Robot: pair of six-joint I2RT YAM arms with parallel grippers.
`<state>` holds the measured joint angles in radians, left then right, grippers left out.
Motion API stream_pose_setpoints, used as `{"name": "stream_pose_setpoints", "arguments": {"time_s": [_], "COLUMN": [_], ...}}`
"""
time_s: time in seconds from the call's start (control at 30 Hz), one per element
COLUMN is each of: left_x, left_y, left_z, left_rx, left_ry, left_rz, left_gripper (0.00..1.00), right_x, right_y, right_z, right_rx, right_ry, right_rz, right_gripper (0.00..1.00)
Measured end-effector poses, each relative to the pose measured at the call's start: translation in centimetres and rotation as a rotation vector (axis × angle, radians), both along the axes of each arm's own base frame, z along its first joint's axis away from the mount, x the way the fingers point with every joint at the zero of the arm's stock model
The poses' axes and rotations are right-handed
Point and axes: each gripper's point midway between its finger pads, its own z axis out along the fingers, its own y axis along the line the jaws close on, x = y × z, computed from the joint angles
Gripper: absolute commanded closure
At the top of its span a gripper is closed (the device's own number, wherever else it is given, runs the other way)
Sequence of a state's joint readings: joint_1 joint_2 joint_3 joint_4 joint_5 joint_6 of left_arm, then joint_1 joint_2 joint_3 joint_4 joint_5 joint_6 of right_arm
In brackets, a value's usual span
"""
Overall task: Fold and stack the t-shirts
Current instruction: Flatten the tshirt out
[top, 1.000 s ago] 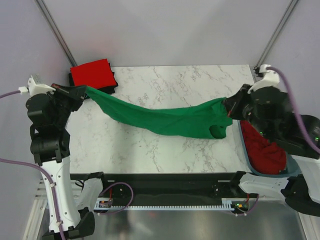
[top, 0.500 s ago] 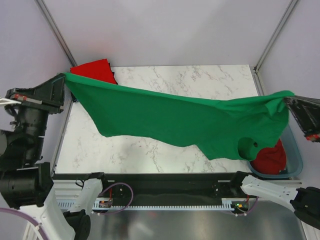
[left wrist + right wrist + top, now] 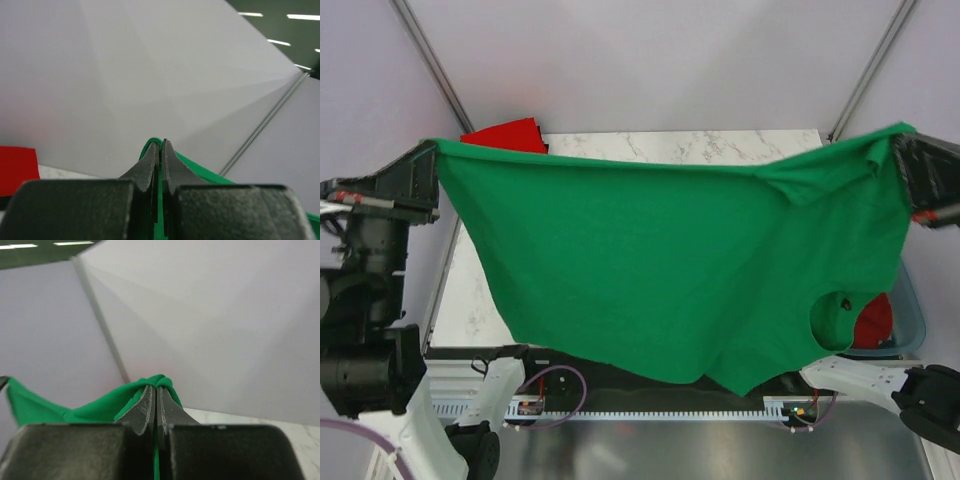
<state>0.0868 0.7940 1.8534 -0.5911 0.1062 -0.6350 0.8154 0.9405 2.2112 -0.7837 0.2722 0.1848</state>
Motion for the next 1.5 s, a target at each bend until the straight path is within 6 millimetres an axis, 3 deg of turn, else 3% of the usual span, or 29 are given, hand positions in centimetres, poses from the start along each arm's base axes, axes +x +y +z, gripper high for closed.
{"name": "stream_pose_setpoints", "arguments": {"time_s": [0.03, 0.13, 0.2, 0.3, 0.33, 0.37, 0.4, 0.43, 0.47, 0.53, 0.57, 0.63, 0.7, 0.77, 0.87, 0.97, 1.03, 1.1, 1.3, 1.4, 1.5], "left_x": [1.3, 6.9, 11.4, 17.9, 19.9, 22.2, 23.4, 25.0, 26.7, 28.4, 28.6, 27.7, 27.0, 26.7, 25.3, 23.2, 21.5, 19.8, 14.0, 12.8, 12.9], "left_y": [0.1, 0.9, 1.7, 2.7, 3.0, 3.2, 3.4, 3.2, 3.3, 3.1, 3.2, 3.0, 3.0, 3.0, 2.9, 2.5, 2.0, 1.6, 0.3, 0.0, -0.2], "left_z": [-0.8, -5.0, -9.8, -19.1, -22.5, -27.1, -29.8, -33.4, -37.3, -43.9, -46.0, -48.8, -48.3, -45.9, -42.6, -41.5, -42.4, -44.0, -48.6, -49.1, -48.9], "left_rx": [-0.003, -0.023, -0.04, -0.063, -0.068, -0.074, -0.076, -0.073, -0.077, -0.076, -0.075, -0.071, -0.058, -0.037, -0.014, 0.006, 0.015, 0.019, 0.014, 0.014, 0.017], "left_ry": [0.03, 0.178, 0.322, 0.581, 0.663, 0.785, 0.855, 0.957, 1.059, 1.241, 1.301, 1.402, 1.407, 1.343, 1.244, 1.19, 1.194, 1.224, 1.304, 1.308, 1.298], "left_rz": [0.001, 0.016, 0.037, 0.063, 0.073, 0.076, 0.077, 0.051, 0.042, -0.001, -0.008, -0.028, -0.031, -0.03, -0.029, -0.038, -0.062, -0.085, -0.126, -0.137, -0.145], "left_gripper": [0.98, 0.98, 0.98, 0.97, 0.9, 0.6, 0.42, 0.25, 0.17, 0.12, 0.09, 0.07, 0.07, 0.09, 0.11, 0.14, 0.18, 0.19, 0.2, 0.2, 0.21], "right_x": [1.6, 8.8, 13.8, 23.2, 25.9, 29.6, 32.6, 36.1, 38.7, 42.6, 44.1, 44.2, 42.1, 39.0, 34.7, 32.4, 32.1, 32.2, 33.5, 33.9, 34.6], "right_y": [0.3, 2.0, 4.0, 7.1, 7.4, 7.4, 7.2, 6.6, 6.1, 5.2, 4.8, 4.4, 4.8, 5.3, 5.8, 6.1, 6.4, 6.9, 8.8, 9.4, 9.7], "right_z": [-0.4, -3.5, -6.8, -15.2, -18.1, -22.2, -25.7, -30.2, -33.8, -40.1, -42.3, -45.9, -47.9, -47.9, -46.0, -44.1, -44.4, -45.9, -54.0, -57.3, -58.9], "right_rx": [-0.008, -0.078, -0.168, -0.378, -0.431, -0.484, -0.527, -0.573, -0.605, -0.668, -0.672, -0.696, -0.709, -0.702, -0.638, -0.546, -0.499, -0.473, -0.452, -0.451, -0.439], "right_ry": [0.03, 0.173, 0.263, 0.432, 0.487, 0.572, 0.639, 0.736, 0.807, 0.959, 1.001, 1.088, 1.146, 1.169, 1.146, 1.1, 1.095, 1.119, 1.286, 1.357, 1.389], "right_rz": [-0.054, -0.295, -0.437, -0.603, -0.638, -0.676, -0.698, -0.713, -0.717, -0.723, -0.729, -0.71, -0.664, -0.615, -0.555, -0.508, -0.475, -0.44, -0.331, -0.301, -0.294], "right_gripper": [1.0, 1.0, 1.0, 1.0, 0.6, 0.28, 0.03, 0.02, 0.02, 0.02, 0.02, 0.02, 0.02, 0.02, 0.02, 0.03, 0.05, 0.09, 0.24, 0.29, 0.34]}}
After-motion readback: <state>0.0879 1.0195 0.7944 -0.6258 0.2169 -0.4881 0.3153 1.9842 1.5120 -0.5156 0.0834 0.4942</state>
